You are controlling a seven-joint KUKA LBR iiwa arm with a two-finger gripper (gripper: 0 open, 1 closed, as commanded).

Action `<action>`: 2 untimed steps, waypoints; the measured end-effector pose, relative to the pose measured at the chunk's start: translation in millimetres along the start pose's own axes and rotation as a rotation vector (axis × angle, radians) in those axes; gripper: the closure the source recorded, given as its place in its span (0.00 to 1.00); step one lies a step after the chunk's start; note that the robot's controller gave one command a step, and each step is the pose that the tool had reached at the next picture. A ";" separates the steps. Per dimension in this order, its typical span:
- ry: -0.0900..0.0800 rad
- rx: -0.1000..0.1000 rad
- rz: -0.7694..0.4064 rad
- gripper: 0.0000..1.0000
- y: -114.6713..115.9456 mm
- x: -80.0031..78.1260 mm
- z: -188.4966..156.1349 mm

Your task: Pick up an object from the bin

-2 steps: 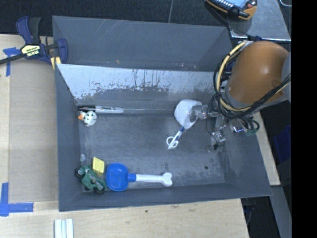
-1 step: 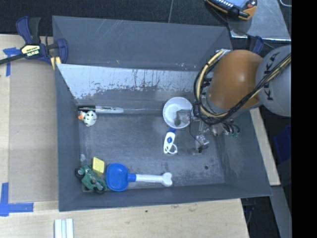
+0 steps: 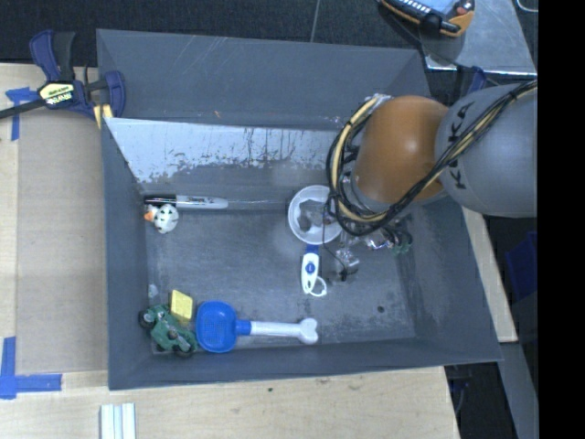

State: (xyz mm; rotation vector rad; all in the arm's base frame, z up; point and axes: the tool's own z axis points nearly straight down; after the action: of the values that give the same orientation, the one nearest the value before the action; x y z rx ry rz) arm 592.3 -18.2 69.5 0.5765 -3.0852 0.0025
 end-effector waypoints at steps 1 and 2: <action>-0.001 0.001 0.004 0.00 -1.7 0.7 -1.5; -0.003 0.002 0.006 1.00 -2.6 0.2 -2.6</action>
Offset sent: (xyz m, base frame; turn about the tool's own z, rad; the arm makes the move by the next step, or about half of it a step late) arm 0.0000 0.0000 0.0000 0.0000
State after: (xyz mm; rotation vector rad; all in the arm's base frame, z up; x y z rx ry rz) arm 593.1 -20.7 72.1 0.5675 -3.0898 0.0054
